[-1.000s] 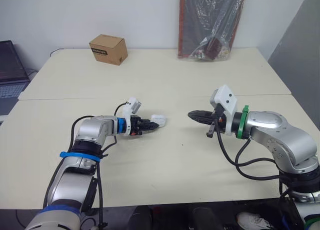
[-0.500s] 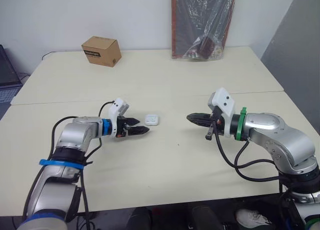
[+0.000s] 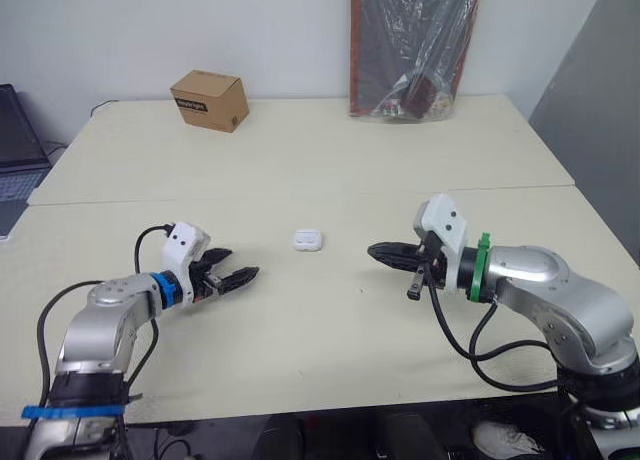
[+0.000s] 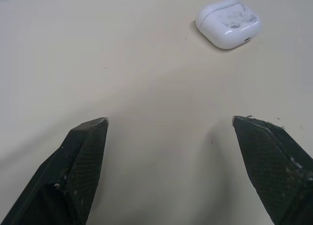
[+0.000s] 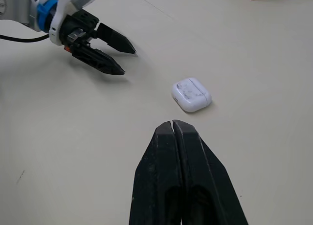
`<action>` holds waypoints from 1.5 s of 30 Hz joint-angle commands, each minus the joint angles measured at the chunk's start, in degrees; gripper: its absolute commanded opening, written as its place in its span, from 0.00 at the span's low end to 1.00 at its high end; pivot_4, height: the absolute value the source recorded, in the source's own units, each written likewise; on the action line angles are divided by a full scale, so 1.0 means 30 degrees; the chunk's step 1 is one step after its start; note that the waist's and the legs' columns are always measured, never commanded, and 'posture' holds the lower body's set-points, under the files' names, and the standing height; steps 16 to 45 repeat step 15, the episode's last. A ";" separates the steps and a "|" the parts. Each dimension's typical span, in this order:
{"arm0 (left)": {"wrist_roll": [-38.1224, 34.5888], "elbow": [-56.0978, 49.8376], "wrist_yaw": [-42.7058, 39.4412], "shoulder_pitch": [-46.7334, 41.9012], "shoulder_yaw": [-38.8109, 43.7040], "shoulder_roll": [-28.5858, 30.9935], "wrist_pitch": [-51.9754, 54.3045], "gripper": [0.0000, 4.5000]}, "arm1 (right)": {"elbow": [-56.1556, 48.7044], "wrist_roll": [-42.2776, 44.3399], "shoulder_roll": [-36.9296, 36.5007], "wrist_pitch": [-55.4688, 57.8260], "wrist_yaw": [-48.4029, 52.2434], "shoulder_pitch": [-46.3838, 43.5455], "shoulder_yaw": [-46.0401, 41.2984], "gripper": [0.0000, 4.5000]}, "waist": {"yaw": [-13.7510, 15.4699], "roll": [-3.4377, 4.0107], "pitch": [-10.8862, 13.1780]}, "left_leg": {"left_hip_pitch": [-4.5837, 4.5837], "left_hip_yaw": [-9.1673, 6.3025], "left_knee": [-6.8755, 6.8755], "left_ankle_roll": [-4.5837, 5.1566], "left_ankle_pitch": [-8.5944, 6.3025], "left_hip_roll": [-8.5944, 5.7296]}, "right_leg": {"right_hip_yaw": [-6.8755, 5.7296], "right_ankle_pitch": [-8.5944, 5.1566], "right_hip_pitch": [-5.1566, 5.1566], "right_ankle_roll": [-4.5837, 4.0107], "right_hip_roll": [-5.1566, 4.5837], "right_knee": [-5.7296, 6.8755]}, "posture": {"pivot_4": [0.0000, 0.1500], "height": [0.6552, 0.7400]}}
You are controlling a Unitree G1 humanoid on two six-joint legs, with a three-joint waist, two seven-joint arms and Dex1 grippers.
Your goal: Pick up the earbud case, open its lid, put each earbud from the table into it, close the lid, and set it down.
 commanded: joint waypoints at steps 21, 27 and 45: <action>-0.1130 -0.2550 0.1514 0.3735 0.3024 -0.1072 -0.3676 0.95 | -0.2931 0.0848 0.1045 0.0488 -0.2962 0.4040 -0.0371 0.00 | 0.0187 -0.0009 -0.0005 | 0.0022 0.0027 0.0012 -0.0006 0.0000 -0.0008 | 0.0009 -0.0005 0.0010 0.0009 -0.0007 -0.0002 | 1.00 1.00; -0.1130 -0.2550 0.1514 0.3735 0.3024 -0.1072 -0.3676 0.95 | -0.2931 0.0848 0.1045 0.0488 -0.2962 0.4040 -0.0371 0.00 | 0.0187 -0.0009 -0.0005 | 0.0022 0.0027 0.0012 -0.0006 0.0000 -0.0008 | 0.0009 -0.0005 0.0010 0.0009 -0.0007 -0.0002 | 1.00 1.00; -0.1130 -0.2550 0.1514 0.3735 0.3024 -0.1072 -0.3676 0.95 | -0.2931 0.0848 0.1045 0.0488 -0.2962 0.4040 -0.0371 0.00 | 0.0187 -0.0009 -0.0005 | 0.0022 0.0027 0.0012 -0.0006 0.0000 -0.0008 | 0.0009 -0.0005 0.0010 0.0009 -0.0007 -0.0002 | 1.00 1.00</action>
